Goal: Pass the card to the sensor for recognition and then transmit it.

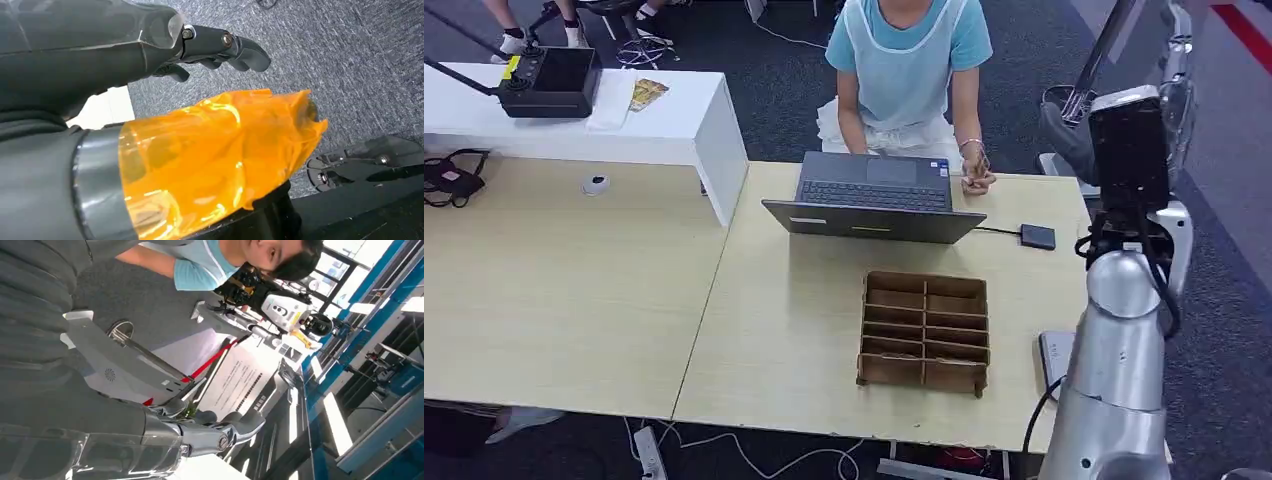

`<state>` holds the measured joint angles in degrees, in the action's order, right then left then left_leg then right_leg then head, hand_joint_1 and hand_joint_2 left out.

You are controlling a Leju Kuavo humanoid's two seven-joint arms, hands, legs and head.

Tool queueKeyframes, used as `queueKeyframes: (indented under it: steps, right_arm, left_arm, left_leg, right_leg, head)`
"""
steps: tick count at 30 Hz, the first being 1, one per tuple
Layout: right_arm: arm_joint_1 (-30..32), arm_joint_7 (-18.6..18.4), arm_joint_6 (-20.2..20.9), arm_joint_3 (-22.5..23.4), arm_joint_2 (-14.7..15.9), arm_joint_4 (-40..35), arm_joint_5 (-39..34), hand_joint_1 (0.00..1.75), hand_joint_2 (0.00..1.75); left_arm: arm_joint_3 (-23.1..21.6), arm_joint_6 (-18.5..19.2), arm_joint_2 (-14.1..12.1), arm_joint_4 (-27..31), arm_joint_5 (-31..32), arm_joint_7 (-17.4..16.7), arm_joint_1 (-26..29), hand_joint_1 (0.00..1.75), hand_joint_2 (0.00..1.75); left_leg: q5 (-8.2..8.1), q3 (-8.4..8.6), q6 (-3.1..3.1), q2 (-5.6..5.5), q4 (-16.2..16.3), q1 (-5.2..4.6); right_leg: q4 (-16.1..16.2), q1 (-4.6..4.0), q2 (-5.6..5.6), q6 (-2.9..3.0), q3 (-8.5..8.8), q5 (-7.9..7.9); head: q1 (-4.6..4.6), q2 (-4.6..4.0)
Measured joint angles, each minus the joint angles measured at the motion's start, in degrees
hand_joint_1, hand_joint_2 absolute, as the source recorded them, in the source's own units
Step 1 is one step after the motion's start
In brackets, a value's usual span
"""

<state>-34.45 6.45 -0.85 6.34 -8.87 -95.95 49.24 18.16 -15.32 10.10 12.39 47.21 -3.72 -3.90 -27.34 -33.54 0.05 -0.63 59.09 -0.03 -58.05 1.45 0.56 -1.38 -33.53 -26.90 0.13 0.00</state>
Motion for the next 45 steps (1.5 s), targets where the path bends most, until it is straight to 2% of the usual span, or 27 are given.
queueKeyframes:
  steps: [16, 18, 19, 20, 21, 22, 23, 25, 27, 28, 31, 32, 45]
  right_arm:
    - [0.01, 0.00, 0.02, 0.13, 0.00, 0.00, 0.00, 0.00, 1.75]
    - [1.11, 1.91, 3.33, 0.48, -0.91, -0.89, -3.34, 0.00, 1.75]
    - [3.45, 4.14, 6.53, 0.85, -1.80, -2.02, -6.91, 0.00, 1.75]
    - [9.66, 8.94, 12.35, 1.03, -2.52, -4.89, -14.31, 0.00, 1.75]
    - [16.77, 14.93, 18.23, 0.98, -2.54, -9.28, -24.69, 0.00, 1.75]
    - [23.00, 19.06, 22.12, 0.76, -2.69, -11.22, -34.87, 0.00, 1.75]
    - [26.63, 21.45, 23.52, 0.76, -2.89, -11.87, -46.22, 0.00, 1.75]
    - [31.33, 23.61, 24.26, 0.87, -3.48, -13.67, -67.31, 0.00, 1.75]
    - [37.43, 23.02, 24.59, 1.14, -3.45, -16.72, -76.39, 0.00, 1.75]
    - [39.13, 22.60, 24.55, 1.14, -3.56, -17.09, -75.57, 0.00, 1.75]
    - [42.16, 22.18, 24.48, 1.14, -3.65, -19.12, -61.96, 0.00, 1.75]
    - [42.81, 22.12, 24.41, 1.16, -3.63, -19.50, -60.01, 0.00, 1.75]
    - [45.32, 22.16, 24.35, 1.25, -3.65, -21.57, -58.77, 0.00, 1.75]
  left_arm:
    - [0.00, 0.00, 0.00, 0.00, 0.00, 0.00, 0.00, 0.00, 0.00]
    - [0.00, 0.00, 0.00, 0.00, 0.00, 0.00, -0.02, 0.00, 0.00]
    - [0.04, -0.24, 0.00, 0.00, 0.00, -0.18, 0.01, 0.00, 0.00]
    - [0.51, -0.96, -0.02, 0.00, 0.00, -0.70, 0.12, 0.00, 0.00]
    - [1.47, -1.80, -0.02, 0.00, 0.00, -0.81, 0.49, 0.00, 0.00]
    - [2.32, -2.23, -0.04, 0.00, 0.00, -0.79, 0.90, 0.00, 0.00]
    - [3.11, -2.45, -0.15, 0.00, 0.00, -0.79, 1.42, 0.00, 0.00]
    - [4.26, -2.78, -0.50, -0.02, -0.35, -0.85, 1.99, 0.00, 0.00]
    - [5.18, -3.02, -0.55, -0.02, -0.41, -0.81, 2.19, 0.00, 0.00]
    - [5.57, -3.06, -0.57, -0.02, -0.42, -0.83, 2.29, 0.00, 0.00]
    - [6.27, -3.08, -0.59, -0.02, -0.42, -0.85, 2.17, 0.00, 0.00]
    - [6.36, -3.08, -0.59, -0.02, -0.41, -0.85, 2.11, 0.00, 0.00]
    - [7.24, -3.10, -0.61, -0.02, -0.42, -1.03, 2.10, 0.00, 0.00]
  left_leg:
    - [0.00, 0.00, 0.00, 0.00, 0.00, 0.00]
    - [0.00, 0.09, -0.01, -0.01, 0.01, 0.02]
    - [-0.05, 0.16, -0.07, -0.01, 0.00, 0.08]
    - [-0.16, 0.31, -0.14, -0.16, -0.01, 0.20]
    - [-0.35, 0.43, -0.14, -0.59, -0.02, 0.32]
    - [-0.46, 0.45, -0.21, -0.92, 0.01, 0.50]
    - [-0.53, 0.37, -0.30, -0.92, 0.01, 0.49]
    - [-0.56, 0.39, -0.30, -0.49, -0.01, 0.39]
    - [-0.69, 0.39, -0.27, -0.59, -0.02, 0.41]
    - [-0.76, 0.40, -0.34, -0.41, -0.02, 0.34]
    - [-0.80, 0.53, -0.32, -0.09, -0.03, 0.29]
    - [-0.79, 0.54, -0.33, -0.08, -0.03, 0.29]
    - [-0.76, 0.64, -0.36, -0.07, -0.03, 0.28]
  right_leg:
    - [0.00, 0.00, 0.00, 0.00, 0.00, 0.00]
    - [0.02, -0.01, 0.00, 0.01, -0.06, -0.02]
    - [0.08, -0.09, -0.02, 0.12, 0.00, -0.10]
    - [0.20, -0.24, -0.16, 0.12, 0.26, -0.22]
    - [0.33, -0.47, -0.59, 0.16, 0.72, -0.49]
    - [0.30, -0.55, -0.94, 0.22, 0.95, -0.72]
    - [0.23, -0.49, -0.91, 0.26, 0.81, -0.72]
    - [0.20, -0.39, -0.52, 0.31, 0.61, -0.69]
    - [0.20, -0.41, -0.61, 0.31, 0.72, -0.83]
    - [0.19, -0.36, -0.47, 0.34, 0.60, -0.81]
    - [0.18, -0.40, -0.20, 0.36, 0.61, -0.80]
    - [0.18, -0.41, -0.21, 0.37, 0.61, -0.80]
    - [0.13, -0.38, -0.19, 0.37, 0.70, -0.79]
  head:
    - [0.00, 0.00]
    - [0.04, 0.00]
    - [0.00, 0.00]
    - [-0.20, 0.00]
    - [-0.11, 0.00]
    - [0.07, 0.00]
    - [0.33, 0.00]
    - [-0.18, 0.00]
    - [0.17, 0.00]
    - [0.13, 0.00]
    - [0.13, 0.00]
    - [0.11, 0.00]
    - [0.09, 0.00]
